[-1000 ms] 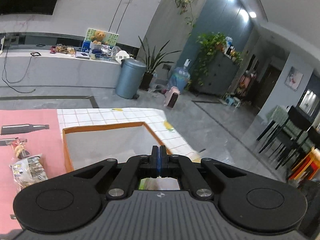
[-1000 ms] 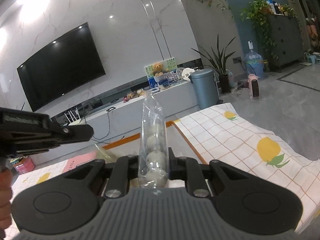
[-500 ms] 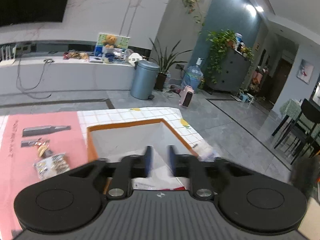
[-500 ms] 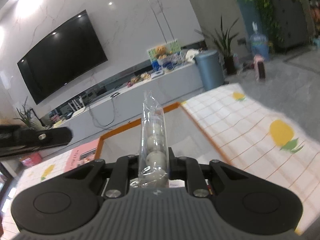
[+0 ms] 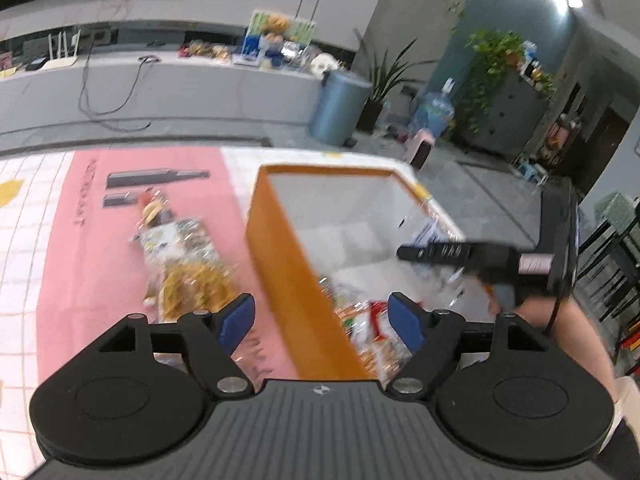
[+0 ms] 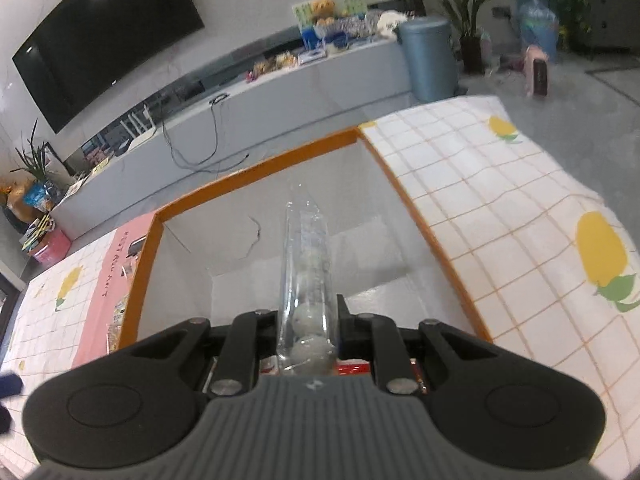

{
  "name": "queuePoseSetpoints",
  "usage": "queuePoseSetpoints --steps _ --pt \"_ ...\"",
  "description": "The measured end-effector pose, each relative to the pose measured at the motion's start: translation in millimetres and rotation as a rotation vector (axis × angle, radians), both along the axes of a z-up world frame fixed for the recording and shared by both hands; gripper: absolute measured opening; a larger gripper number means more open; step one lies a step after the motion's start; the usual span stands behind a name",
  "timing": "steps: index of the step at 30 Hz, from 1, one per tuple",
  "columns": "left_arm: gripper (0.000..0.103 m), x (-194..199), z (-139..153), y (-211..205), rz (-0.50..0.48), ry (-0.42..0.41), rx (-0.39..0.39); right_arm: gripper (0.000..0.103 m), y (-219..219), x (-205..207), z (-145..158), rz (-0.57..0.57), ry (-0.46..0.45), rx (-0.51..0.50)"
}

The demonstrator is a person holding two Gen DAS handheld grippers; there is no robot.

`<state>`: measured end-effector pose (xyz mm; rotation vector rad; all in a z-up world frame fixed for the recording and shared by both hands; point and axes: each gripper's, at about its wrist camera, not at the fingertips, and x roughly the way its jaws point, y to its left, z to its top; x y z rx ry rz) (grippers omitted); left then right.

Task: Organize snacks
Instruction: 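Lower the clear tube into the orange box and open the right tool, then move the right tool back and grasp the green tube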

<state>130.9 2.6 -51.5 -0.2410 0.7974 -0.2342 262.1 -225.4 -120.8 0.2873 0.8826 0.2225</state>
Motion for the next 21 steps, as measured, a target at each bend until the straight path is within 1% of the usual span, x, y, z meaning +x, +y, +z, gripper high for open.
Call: queuePoseSetpoints --steps 2,5,6,8,10,13,15,16,18,21 --pt "0.089 0.2 -4.5 4.4 0.011 0.014 0.022 0.015 3.0 6.2 -6.6 0.004 0.031 0.000" --pt "0.089 -4.9 -9.6 12.3 0.022 0.024 0.024 0.015 11.9 11.4 -14.6 -0.001 0.053 -0.043" --pt "0.089 -5.6 -10.9 13.0 0.020 0.024 0.029 0.017 12.4 12.8 -15.5 -0.009 0.061 -0.045" --pt "0.089 -7.4 -12.7 14.1 0.020 0.013 0.060 0.020 11.6 12.2 -13.9 -0.014 0.051 -0.040" --pt "0.089 -9.8 -15.3 15.2 0.041 0.008 0.097 0.020 12.0 13.2 -13.3 -0.017 0.051 -0.042" --pt "0.089 -11.9 -16.4 17.2 0.071 0.023 0.118 0.022 13.0 10.9 -9.7 -0.037 0.044 -0.088" --pt "0.089 -14.1 -16.0 19.6 0.073 0.026 0.119 0.025 14.6 7.8 -3.2 -0.052 0.023 -0.116" --pt "0.089 -14.0 -16.5 22.2 0.075 0.028 0.118 0.025 14.4 5.0 1.8 -0.057 0.006 -0.116" --pt "0.089 -16.8 -15.3 26.0 0.085 0.033 0.117 0.032 13.2 -2.1 12.2 -0.065 -0.028 -0.098" --pt "0.089 -24.6 -12.6 32.5 0.098 0.034 0.117 0.034 15.3 -20.4 30.4 -0.087 -0.100 -0.100"
